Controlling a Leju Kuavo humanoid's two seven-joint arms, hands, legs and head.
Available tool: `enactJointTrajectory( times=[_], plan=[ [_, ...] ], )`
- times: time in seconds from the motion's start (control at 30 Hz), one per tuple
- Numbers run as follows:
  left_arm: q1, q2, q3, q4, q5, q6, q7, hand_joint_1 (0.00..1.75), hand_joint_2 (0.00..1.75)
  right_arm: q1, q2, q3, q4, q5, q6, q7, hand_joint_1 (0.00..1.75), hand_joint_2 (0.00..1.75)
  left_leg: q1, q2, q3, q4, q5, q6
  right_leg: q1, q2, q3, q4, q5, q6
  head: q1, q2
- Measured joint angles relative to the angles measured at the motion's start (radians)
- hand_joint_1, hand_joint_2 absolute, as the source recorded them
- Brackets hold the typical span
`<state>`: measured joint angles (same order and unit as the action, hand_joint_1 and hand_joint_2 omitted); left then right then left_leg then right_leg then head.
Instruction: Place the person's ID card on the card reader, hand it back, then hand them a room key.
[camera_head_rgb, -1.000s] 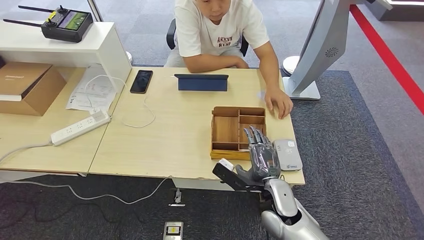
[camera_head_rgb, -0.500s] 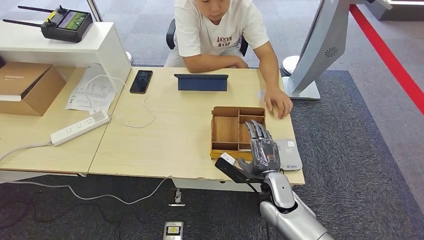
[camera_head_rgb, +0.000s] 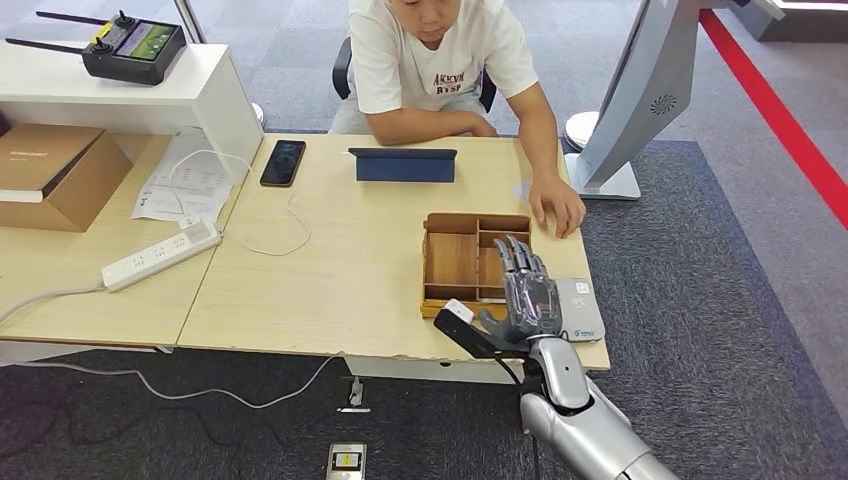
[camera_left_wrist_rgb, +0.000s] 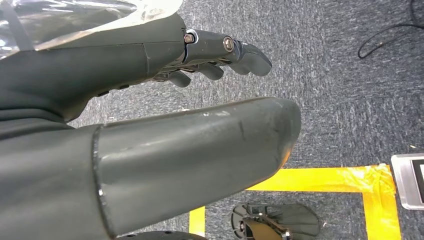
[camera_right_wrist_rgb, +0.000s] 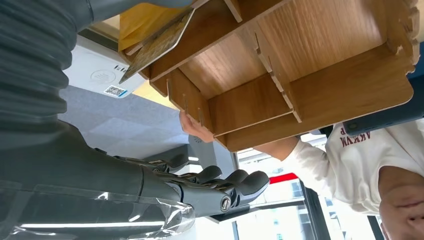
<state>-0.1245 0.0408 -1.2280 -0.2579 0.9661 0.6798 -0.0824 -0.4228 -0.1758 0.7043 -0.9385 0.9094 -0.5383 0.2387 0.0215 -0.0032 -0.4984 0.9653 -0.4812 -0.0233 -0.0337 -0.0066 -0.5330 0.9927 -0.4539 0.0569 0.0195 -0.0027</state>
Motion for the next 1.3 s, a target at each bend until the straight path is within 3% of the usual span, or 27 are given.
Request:
enactJointTrajectory(
  times=[0.37,0.8,1.3],
  plan=[
    [0.004,0.001,0.0,0.0,0.024,0.004,-0.006,0.0,0.0,-0.024,-0.023,0.002,0.031,-0.058,-0.08,-0.058,0.0,1.75,0.0,0.0,0.0,0.0,0.0,0.0,0.0,0.0,0.0,0.0,0.0,0.0,0.0,0.0],
    [0.005,0.002,0.0,0.0,0.029,0.004,-0.008,0.0,0.0,-0.024,-0.066,-0.001,0.031,-0.065,-0.075,-0.076,0.0,1.75,0.0,0.0,0.0,0.0,0.0,0.0,0.0,0.0,0.0,0.0,0.0,0.0,0.0,0.0],
    [0.005,0.007,0.0,0.0,0.033,0.004,-0.013,0.0,0.0,-0.013,-0.076,-0.001,0.03,-0.078,-0.063,-0.112,0.0,1.75,0.0,0.0,0.0,0.0,0.0,0.0,0.0,0.0,0.0,0.0,0.0,0.0,0.0,0.0]
  ],
)
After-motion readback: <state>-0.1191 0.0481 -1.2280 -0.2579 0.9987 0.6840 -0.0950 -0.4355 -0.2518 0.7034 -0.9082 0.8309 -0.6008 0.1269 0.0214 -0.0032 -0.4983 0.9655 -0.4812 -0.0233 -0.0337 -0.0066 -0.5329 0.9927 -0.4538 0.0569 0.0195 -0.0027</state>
